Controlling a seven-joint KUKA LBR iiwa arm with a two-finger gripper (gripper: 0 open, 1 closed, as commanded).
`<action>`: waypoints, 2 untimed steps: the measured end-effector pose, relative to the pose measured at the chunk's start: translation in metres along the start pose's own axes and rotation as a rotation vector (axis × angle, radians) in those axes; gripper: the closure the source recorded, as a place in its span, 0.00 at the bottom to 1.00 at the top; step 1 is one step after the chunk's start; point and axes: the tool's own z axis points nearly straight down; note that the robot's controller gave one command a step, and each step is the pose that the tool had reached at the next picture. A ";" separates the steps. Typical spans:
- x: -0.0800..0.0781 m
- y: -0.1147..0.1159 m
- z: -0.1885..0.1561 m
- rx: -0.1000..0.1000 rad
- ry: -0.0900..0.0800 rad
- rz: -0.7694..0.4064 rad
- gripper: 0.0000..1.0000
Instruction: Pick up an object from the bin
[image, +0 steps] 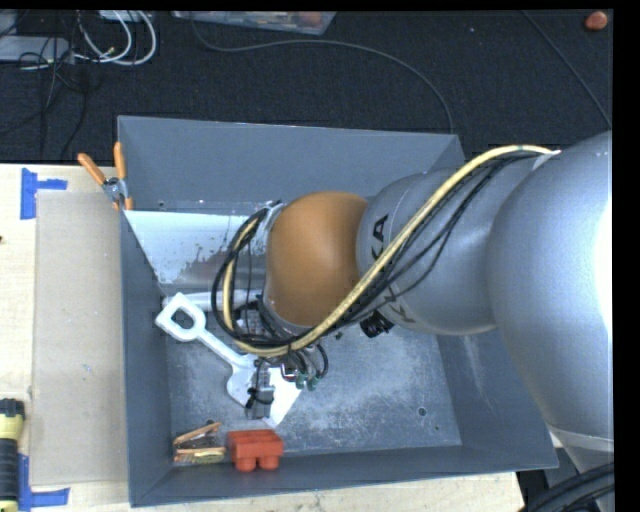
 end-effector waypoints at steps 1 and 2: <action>-0.002 -0.001 -0.005 -0.001 -0.007 0.005 0.00; -0.061 0.010 0.046 -0.005 -0.009 0.083 0.00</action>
Offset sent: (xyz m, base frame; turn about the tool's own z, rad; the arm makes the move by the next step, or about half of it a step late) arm 0.0702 0.0107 -0.0631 0.1027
